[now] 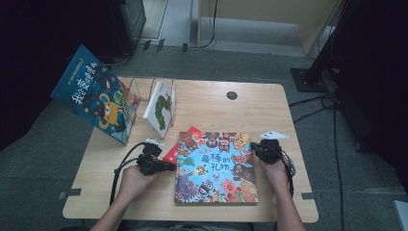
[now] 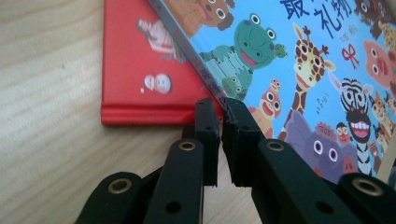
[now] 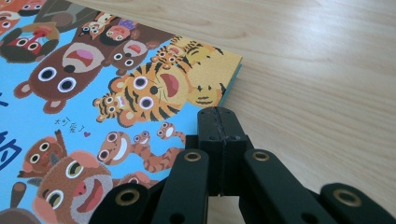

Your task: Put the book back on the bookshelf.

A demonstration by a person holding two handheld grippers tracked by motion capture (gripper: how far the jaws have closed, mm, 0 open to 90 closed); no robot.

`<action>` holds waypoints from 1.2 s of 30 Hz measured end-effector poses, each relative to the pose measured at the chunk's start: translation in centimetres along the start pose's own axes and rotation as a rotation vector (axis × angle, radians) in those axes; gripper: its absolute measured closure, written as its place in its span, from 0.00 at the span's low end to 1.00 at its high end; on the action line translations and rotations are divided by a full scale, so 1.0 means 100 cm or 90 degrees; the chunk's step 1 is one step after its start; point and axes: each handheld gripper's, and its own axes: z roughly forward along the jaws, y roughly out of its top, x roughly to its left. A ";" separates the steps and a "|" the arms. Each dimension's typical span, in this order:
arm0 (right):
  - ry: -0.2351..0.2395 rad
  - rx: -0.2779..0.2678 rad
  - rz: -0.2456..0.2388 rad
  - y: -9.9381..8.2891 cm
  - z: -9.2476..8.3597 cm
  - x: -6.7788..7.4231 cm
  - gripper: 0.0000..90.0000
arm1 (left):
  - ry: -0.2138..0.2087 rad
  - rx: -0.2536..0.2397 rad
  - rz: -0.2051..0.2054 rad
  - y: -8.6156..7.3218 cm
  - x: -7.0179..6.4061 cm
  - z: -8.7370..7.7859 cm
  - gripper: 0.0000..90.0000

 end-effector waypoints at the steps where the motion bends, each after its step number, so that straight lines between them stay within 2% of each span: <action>1: 0.001 0.003 0.001 0.002 0.002 0.001 1.00 | 0.005 0.002 0.000 -0.002 -0.001 0.000 0.96; 6: 0.009 0.012 -0.009 0.010 0.011 0.006 1.00 | 0.016 0.006 -0.008 -0.010 -0.001 0.000 0.97; 13: 0.006 0.014 -0.020 0.020 0.021 0.012 1.00 | 0.016 0.004 -0.017 -0.018 -0.004 -0.002 1.00; 17: 0.002 0.011 -0.020 0.025 0.027 0.013 1.00 | -0.002 0.004 -0.034 -0.021 -0.004 -0.001 1.00; 21: 0.009 0.011 -0.018 0.028 0.030 0.011 1.00 | 0.003 0.006 -0.024 -0.022 -0.008 0.000 1.00; 25: 0.018 0.008 -0.018 0.029 0.027 0.010 1.00 | 0.001 0.006 -0.024 -0.022 -0.007 -0.001 1.00; 29: 0.022 0.008 -0.030 0.025 0.019 0.013 1.00 | -0.027 -0.004 -0.024 -0.021 -0.008 -0.008 1.00; 31: 0.023 0.017 -0.034 0.022 0.016 0.013 1.00 | -0.032 -0.005 -0.019 -0.021 -0.008 -0.008 1.00; 36: 0.029 0.025 -0.034 0.016 0.010 0.014 1.00 | -0.029 -0.007 -0.014 -0.019 -0.009 -0.007 1.00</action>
